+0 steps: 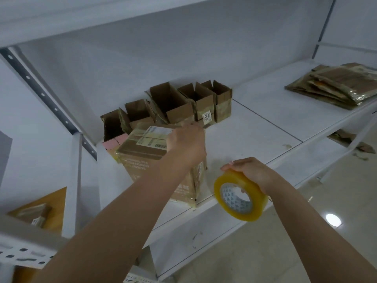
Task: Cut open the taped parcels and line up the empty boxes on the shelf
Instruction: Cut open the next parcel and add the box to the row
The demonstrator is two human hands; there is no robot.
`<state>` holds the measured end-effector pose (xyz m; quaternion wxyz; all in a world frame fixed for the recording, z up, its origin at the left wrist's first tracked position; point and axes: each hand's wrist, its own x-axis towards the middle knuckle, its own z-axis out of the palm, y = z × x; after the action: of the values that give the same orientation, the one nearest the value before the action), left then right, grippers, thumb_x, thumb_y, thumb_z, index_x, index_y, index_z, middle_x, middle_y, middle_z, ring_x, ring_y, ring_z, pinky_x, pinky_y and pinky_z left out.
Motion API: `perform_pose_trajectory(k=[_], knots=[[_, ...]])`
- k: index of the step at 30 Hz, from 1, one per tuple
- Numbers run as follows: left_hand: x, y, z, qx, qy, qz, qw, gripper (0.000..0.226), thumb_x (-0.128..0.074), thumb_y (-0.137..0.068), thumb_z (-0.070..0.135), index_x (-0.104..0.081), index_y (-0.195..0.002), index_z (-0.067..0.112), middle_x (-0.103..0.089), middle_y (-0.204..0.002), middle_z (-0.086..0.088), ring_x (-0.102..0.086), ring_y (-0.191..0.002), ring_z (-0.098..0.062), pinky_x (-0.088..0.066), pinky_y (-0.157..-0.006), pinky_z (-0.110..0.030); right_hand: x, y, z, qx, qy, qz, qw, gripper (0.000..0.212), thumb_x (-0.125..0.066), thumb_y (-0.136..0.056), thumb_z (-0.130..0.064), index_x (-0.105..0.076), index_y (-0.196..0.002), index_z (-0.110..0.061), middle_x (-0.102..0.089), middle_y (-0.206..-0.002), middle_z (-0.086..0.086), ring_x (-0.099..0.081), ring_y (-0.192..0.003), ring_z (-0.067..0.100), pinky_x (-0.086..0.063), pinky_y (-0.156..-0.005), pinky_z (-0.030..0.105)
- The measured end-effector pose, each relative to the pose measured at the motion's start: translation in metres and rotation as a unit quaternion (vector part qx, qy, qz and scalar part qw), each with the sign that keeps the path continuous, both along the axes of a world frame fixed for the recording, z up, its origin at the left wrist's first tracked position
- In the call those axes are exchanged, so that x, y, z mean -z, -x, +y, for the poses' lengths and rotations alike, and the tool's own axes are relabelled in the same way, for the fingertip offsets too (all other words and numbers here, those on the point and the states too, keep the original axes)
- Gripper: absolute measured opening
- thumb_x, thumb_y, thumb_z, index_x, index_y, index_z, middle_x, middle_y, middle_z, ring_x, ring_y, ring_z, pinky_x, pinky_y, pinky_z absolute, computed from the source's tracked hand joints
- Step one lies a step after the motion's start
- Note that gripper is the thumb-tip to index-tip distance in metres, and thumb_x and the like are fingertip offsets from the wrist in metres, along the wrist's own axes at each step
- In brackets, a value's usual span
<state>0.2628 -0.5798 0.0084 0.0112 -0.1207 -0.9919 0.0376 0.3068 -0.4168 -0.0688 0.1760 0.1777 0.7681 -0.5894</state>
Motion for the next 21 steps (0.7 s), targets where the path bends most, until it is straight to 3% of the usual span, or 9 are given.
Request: perform_pose_trajectory(k=[3,7,10,13,16,17,19,21], knots=[[0.001,-0.008,-0.004,0.062,-0.031,0.008,0.998,0.047,-0.063,-0.089,0.028,-0.045,-0.130,0.014,-0.050,-0.120,-0.008,-0.058,-0.105,-0.032,-0.043,-0.070,-0.035,-0.011,0.003,0.004,0.024,-0.003,0.033,0.999,0.027,-0.054,-0.100,-0.031,-0.079,-0.095,-0.023,-0.074,-0.094,0.004,-0.069,-0.080,0.021,-0.055,-0.066,0.029],[0.001,-0.011,-0.018,0.230,-0.056,-0.021,0.971,0.054,-0.066,-0.085,0.029,-0.046,-0.134,0.021,-0.054,-0.121,0.000,-0.056,-0.107,-0.022,-0.051,-0.084,-0.041,-0.026,0.005,0.014,0.020,-0.027,0.036,0.999,0.025,-0.055,-0.100,-0.029,-0.079,-0.094,-0.023,-0.074,-0.086,0.000,-0.068,-0.072,0.016,-0.051,-0.057,0.024],[-0.011,-0.001,-0.038,0.279,-0.041,-0.059,0.958,0.062,-0.071,-0.084,0.027,-0.045,-0.141,0.029,-0.054,-0.129,0.007,-0.052,-0.114,-0.013,-0.048,-0.092,-0.036,-0.035,0.004,0.022,0.024,-0.036,0.041,0.998,0.027,-0.054,-0.099,-0.031,-0.079,-0.091,-0.026,-0.074,-0.092,0.002,-0.069,-0.081,0.021,-0.054,-0.066,0.030],[-0.018,0.007,-0.060,0.290,-0.038,-0.076,0.953,0.064,-0.070,-0.086,0.023,-0.044,-0.142,0.040,-0.055,-0.121,0.013,-0.051,-0.105,-0.007,-0.047,-0.083,-0.026,-0.047,0.003,0.024,0.023,-0.039,0.058,0.997,0.026,-0.055,-0.098,-0.034,-0.080,-0.092,-0.028,-0.074,-0.094,0.003,-0.068,-0.083,0.024,-0.053,-0.069,0.034],[-0.015,0.013,-0.081,0.274,-0.042,-0.081,0.957,0.063,-0.067,-0.089,0.030,-0.039,-0.143,0.046,-0.050,-0.111,0.020,-0.046,-0.099,-0.002,-0.034,-0.073,-0.010,-0.060,0.001,0.023,0.004,-0.036,0.085,0.996,0.025,-0.057,-0.097,-0.038,-0.080,-0.094,-0.029,-0.076,-0.092,0.003,-0.069,-0.077,0.021,-0.051,-0.062,0.029],[-0.012,0.014,-0.087,0.269,-0.074,-0.087,0.956,0.064,-0.068,-0.089,0.034,-0.038,-0.144,0.045,-0.052,-0.119,0.019,-0.048,-0.105,-0.003,-0.037,-0.079,-0.011,-0.065,0.001,0.021,-0.003,-0.038,0.092,0.995,0.025,-0.057,-0.097,-0.038,-0.080,-0.094,-0.030,-0.076,-0.091,0.002,-0.070,-0.076,0.021,-0.051,-0.061,0.028],[-0.007,0.013,-0.093,0.230,-0.180,-0.115,0.949,0.069,-0.070,-0.086,0.044,-0.037,-0.146,0.041,-0.050,-0.140,0.012,-0.050,-0.123,-0.010,-0.046,-0.096,-0.027,-0.077,0.000,0.017,-0.018,-0.045,0.109,0.993,0.024,-0.056,-0.097,-0.039,-0.079,-0.094,-0.034,-0.075,-0.094,0.002,-0.071,-0.081,0.022,-0.053,-0.064,0.030],[-0.006,0.007,-0.089,0.157,-0.315,-0.123,0.928,0.049,-0.064,-0.090,0.046,-0.050,-0.136,0.039,-0.054,-0.139,0.006,-0.056,-0.121,-0.014,-0.051,-0.098,-0.039,-0.089,-0.001,0.012,-0.037,-0.051,0.130,0.990,0.024,-0.055,-0.097,-0.040,-0.079,-0.096,-0.037,-0.075,-0.098,0.001,-0.071,-0.088,0.025,-0.055,-0.071,0.035]])
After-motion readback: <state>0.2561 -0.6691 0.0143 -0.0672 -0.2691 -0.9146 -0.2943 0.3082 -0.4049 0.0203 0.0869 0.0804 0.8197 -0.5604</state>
